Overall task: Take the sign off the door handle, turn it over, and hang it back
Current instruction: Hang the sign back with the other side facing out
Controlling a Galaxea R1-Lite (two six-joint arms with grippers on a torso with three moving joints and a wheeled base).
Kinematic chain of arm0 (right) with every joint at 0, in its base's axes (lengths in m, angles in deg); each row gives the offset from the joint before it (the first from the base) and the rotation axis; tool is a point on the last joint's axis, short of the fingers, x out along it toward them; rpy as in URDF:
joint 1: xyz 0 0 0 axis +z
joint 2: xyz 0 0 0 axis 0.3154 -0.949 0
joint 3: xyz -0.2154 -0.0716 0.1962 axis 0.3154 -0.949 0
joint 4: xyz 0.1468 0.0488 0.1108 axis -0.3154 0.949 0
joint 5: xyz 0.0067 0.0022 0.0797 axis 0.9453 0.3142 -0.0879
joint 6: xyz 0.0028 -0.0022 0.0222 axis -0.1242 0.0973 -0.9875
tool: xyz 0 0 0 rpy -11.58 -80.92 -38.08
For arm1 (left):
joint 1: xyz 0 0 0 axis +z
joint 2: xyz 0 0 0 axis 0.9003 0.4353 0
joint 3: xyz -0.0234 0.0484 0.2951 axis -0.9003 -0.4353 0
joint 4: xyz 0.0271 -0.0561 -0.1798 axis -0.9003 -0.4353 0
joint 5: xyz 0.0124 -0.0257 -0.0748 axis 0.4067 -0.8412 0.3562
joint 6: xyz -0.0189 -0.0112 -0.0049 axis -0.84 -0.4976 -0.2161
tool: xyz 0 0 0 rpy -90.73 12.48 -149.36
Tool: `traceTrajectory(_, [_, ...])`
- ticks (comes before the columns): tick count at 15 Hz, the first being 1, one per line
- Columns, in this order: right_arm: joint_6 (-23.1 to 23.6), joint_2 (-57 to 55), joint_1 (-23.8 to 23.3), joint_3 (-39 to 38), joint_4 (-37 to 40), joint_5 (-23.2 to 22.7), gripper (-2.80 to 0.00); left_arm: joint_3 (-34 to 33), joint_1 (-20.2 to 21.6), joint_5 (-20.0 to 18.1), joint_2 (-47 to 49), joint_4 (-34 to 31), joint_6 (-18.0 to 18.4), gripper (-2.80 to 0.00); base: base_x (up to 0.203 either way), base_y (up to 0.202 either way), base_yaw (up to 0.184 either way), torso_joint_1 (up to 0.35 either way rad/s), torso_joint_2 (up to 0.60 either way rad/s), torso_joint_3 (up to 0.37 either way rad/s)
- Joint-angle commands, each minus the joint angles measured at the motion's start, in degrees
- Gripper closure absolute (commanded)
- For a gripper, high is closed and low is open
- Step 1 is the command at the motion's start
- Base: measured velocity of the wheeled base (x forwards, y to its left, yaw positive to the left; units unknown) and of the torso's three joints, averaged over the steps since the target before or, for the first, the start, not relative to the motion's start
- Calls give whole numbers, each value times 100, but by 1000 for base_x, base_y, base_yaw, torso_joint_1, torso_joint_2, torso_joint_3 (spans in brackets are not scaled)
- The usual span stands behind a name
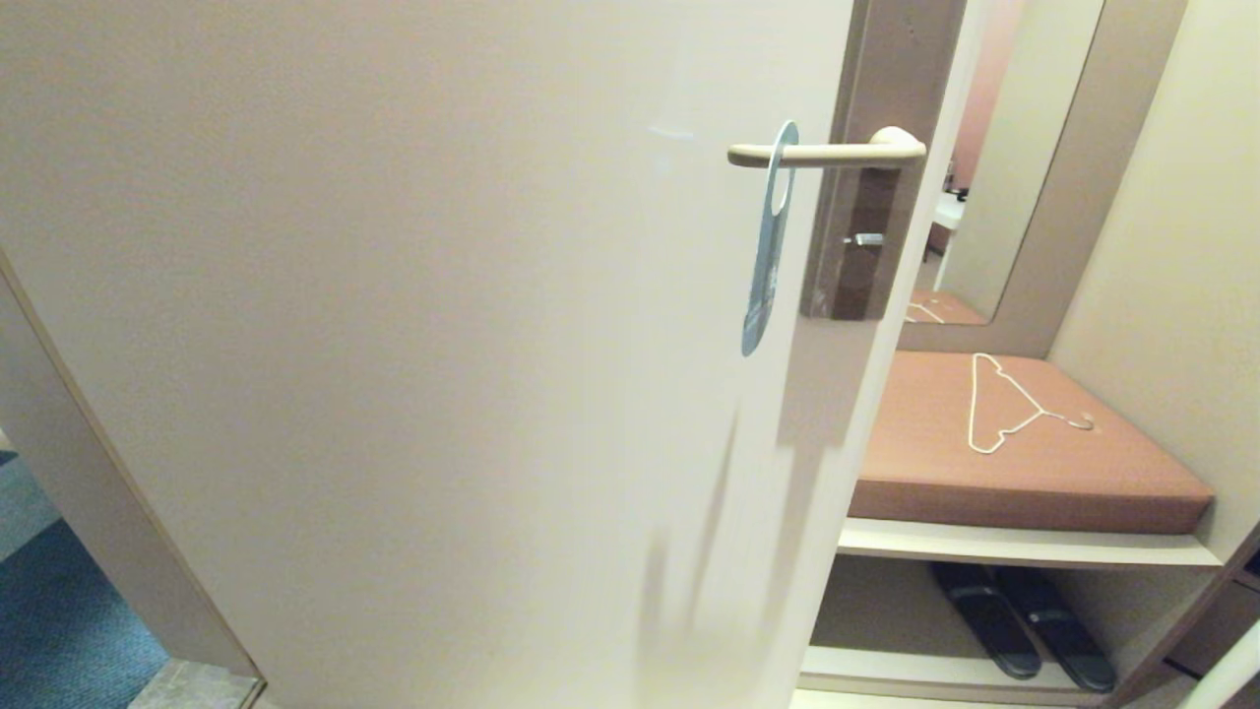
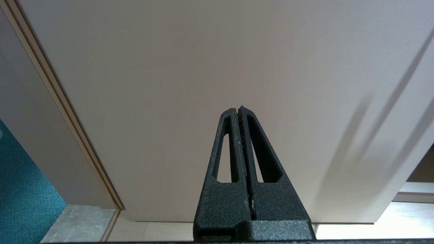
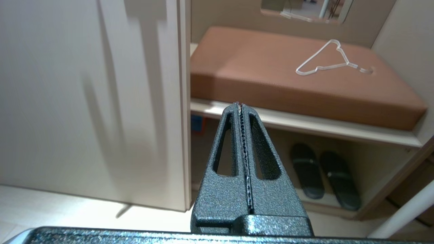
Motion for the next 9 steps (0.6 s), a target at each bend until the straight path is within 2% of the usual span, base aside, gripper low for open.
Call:
traceTrajectory(1, [41, -5, 1, 173, 17, -40, 0, 0, 0, 0, 10, 0, 0, 0, 0, 0, 0, 0, 0, 0])
traceTrajectory(4, [19, -400, 1, 792, 49, -173, 0, 0, 0, 0, 10, 0, 0, 0, 0, 0, 0, 0, 0, 0])
traceTrajectory(6, [-2, -1208, 60, 1337, -61, -199, 0, 0, 0, 0, 10, 0, 0, 0, 0, 0, 0, 0, 0, 0])
traceTrajectory(9, [-30, -2839, 259, 2571, -481, -256, 0, 0, 0, 0, 10, 0, 0, 0, 0, 0, 0, 0, 0, 0])
